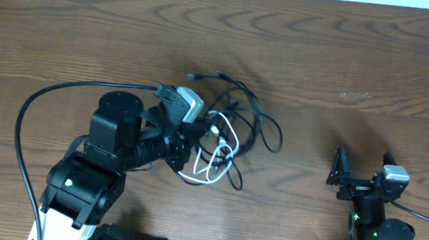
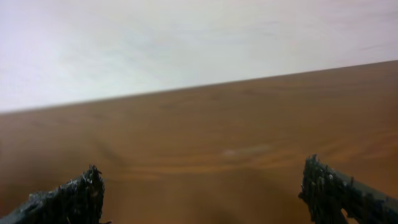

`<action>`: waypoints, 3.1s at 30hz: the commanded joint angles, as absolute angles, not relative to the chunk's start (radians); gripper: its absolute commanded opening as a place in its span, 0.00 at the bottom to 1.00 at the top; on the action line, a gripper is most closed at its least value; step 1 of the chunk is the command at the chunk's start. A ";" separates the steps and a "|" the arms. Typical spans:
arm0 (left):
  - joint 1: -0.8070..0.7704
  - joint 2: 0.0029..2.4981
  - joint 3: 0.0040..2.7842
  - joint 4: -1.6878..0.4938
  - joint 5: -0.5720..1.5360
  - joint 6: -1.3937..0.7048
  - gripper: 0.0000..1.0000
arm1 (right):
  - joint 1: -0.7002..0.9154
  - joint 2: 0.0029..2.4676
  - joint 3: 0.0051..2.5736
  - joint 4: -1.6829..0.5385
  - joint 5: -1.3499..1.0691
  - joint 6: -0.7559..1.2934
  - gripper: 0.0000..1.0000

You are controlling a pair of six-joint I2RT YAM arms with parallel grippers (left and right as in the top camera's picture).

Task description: Untangle cables

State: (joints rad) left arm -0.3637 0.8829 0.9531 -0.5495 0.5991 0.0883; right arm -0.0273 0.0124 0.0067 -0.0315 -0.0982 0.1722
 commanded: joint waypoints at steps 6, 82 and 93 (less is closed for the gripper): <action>-0.365 0.919 0.973 -0.528 0.719 0.229 0.08 | -0.019 0.007 0.030 0.083 -0.301 0.457 0.99; -0.365 1.020 0.973 -0.396 0.934 0.963 0.08 | 0.081 1.159 0.574 0.517 -1.176 0.485 0.78; -0.365 1.020 0.973 -0.434 0.841 0.963 0.07 | 0.078 1.159 0.574 0.516 -1.139 0.509 0.01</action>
